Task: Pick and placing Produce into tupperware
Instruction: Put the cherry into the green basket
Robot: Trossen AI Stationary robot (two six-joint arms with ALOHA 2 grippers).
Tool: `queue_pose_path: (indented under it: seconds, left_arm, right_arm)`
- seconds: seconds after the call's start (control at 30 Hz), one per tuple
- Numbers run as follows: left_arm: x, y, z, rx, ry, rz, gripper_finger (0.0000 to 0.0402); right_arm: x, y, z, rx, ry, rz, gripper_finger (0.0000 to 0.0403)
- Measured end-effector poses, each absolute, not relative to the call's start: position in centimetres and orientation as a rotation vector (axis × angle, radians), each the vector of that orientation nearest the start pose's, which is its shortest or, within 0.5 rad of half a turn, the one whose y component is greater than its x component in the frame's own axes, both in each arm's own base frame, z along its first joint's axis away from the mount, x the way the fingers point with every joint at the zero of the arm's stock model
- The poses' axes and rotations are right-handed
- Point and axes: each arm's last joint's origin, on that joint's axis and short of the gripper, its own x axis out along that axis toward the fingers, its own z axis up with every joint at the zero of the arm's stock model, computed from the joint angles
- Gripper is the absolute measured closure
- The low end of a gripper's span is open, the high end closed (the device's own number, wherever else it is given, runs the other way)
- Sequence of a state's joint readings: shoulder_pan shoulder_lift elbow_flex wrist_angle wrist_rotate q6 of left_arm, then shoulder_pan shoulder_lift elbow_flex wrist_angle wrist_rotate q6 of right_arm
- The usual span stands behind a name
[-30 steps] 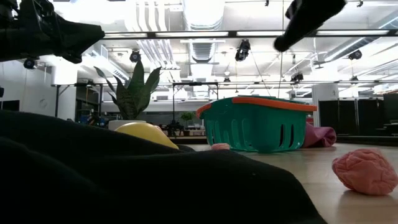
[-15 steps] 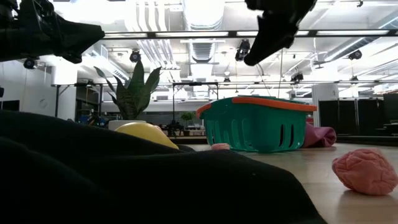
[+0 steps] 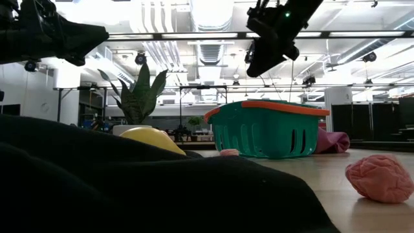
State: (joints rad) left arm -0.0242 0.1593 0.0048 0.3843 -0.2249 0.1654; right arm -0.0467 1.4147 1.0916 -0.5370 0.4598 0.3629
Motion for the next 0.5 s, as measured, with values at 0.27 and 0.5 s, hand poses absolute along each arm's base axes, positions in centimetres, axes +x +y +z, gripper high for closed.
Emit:
queue_pose_path:
  seconds: [0.27, 0.5]
  left_arm:
    - [10.4, 0.4, 18.9, 0.136, -0.211, 0.218, 0.0294]
    - [10.4, 0.4, 18.9, 0.138, -0.211, 0.219, 0.0294]
  right_arm:
    - [29.1, -4.7, 27.4, 0.247, 0.734, -0.589, 0.0301]
    - [29.2, -5.6, 27.1, 0.314, 0.742, -0.557, 0.0301]
